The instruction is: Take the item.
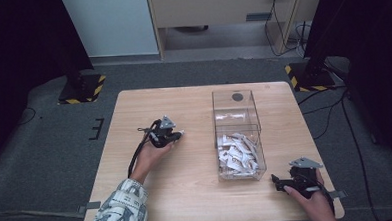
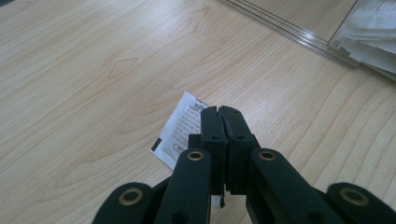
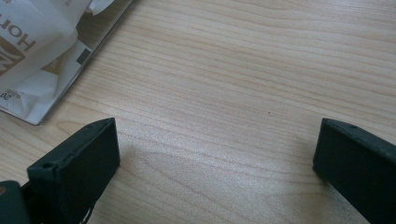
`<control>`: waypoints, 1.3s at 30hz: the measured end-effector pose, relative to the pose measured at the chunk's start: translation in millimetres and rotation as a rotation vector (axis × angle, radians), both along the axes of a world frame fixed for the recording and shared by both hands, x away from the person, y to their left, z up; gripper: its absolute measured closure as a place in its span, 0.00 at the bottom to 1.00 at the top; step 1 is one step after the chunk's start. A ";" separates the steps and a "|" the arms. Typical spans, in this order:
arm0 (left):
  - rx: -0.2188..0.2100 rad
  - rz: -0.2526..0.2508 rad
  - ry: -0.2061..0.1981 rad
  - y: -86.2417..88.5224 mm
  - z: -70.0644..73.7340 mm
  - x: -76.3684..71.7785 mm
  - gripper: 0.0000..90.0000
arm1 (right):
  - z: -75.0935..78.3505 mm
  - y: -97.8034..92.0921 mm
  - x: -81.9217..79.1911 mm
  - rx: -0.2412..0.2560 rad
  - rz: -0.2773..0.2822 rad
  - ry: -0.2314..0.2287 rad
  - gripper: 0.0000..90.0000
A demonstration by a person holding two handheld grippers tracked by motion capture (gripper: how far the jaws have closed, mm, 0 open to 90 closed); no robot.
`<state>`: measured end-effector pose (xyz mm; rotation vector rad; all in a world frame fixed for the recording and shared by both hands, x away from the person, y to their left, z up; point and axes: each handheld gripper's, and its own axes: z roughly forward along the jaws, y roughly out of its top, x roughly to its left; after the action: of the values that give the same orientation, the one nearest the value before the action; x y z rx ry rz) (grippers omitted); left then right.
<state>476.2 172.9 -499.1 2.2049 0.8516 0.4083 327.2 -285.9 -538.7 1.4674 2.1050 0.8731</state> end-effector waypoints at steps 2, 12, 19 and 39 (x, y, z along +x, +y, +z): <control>0.002 -0.006 0.000 -1.9 -1.1 -0.4 0.97 | 0.0 0.0 0.0 0.000 0.000 0.000 0.01; 0.008 -0.012 -0.060 -8.6 -3.0 -4.7 0.55 | 0.0 0.0 -0.3 0.000 0.001 0.000 0.01; 0.013 -0.008 -0.082 -13.0 0.9 -9.1 0.34 | 0.0 0.0 -0.4 0.000 0.001 0.001 0.01; -0.011 -0.035 -0.074 -10.3 17.4 -26.5 0.07 | 0.0 0.0 -0.4 0.000 0.001 0.001 0.01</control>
<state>449.7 162.6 -481.7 2.1775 0.7723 0.4645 326.7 -285.9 -538.7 1.4667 2.1065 0.8732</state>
